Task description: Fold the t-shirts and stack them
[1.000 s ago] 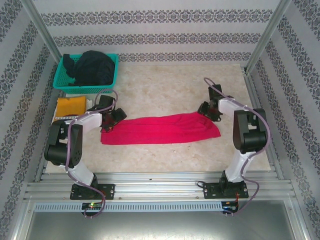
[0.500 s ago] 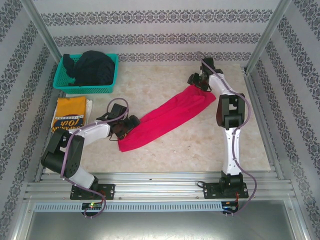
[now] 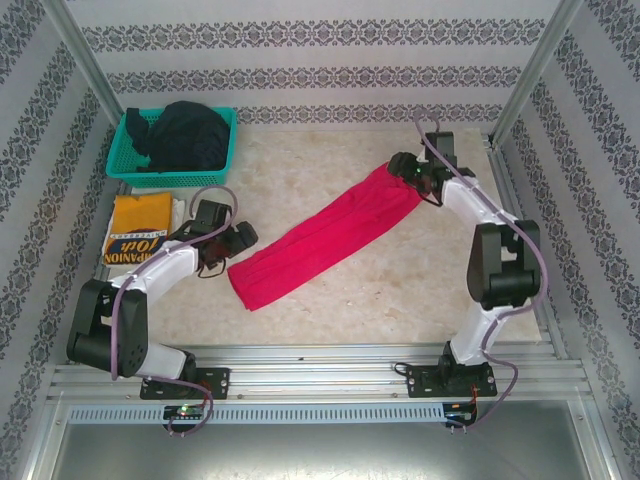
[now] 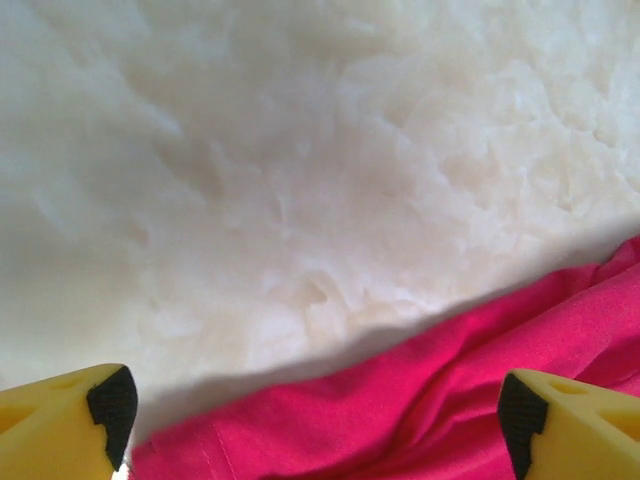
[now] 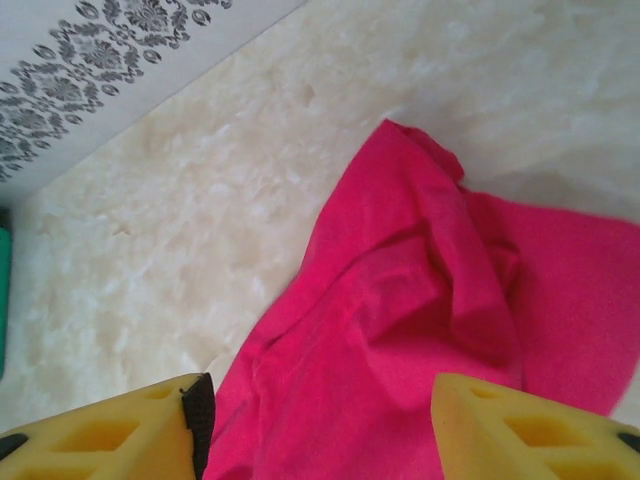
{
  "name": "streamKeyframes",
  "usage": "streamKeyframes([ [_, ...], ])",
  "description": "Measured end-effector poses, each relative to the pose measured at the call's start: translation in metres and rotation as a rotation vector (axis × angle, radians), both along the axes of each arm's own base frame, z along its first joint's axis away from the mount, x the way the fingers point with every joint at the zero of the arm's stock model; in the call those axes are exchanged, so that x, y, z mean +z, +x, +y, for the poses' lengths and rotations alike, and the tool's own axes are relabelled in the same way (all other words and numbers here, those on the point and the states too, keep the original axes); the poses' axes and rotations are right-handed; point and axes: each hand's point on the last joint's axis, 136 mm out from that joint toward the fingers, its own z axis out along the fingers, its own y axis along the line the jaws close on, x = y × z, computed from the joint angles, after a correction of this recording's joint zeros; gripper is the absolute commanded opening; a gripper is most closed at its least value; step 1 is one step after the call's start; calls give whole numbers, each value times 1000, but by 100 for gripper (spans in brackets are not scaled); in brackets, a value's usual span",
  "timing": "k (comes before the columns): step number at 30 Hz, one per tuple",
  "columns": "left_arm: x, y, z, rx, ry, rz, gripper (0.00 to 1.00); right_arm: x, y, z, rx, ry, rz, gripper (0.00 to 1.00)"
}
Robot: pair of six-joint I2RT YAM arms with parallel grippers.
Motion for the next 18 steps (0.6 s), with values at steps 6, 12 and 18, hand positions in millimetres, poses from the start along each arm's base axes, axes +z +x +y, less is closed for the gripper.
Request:
streamKeyframes([
  [6, -5, 18, -13, -148, -21, 10, 54, -65, -25, 11, -46, 72, 122, 42],
  [12, -11, 8, -42, -260, -84, 30, 45, -112, -25, 23, -58, 111, 228, 31],
  [18, -35, -25, -68, -331, -132, 103, 41, -119, 15, 36, -31, 120, 226, 29],
])
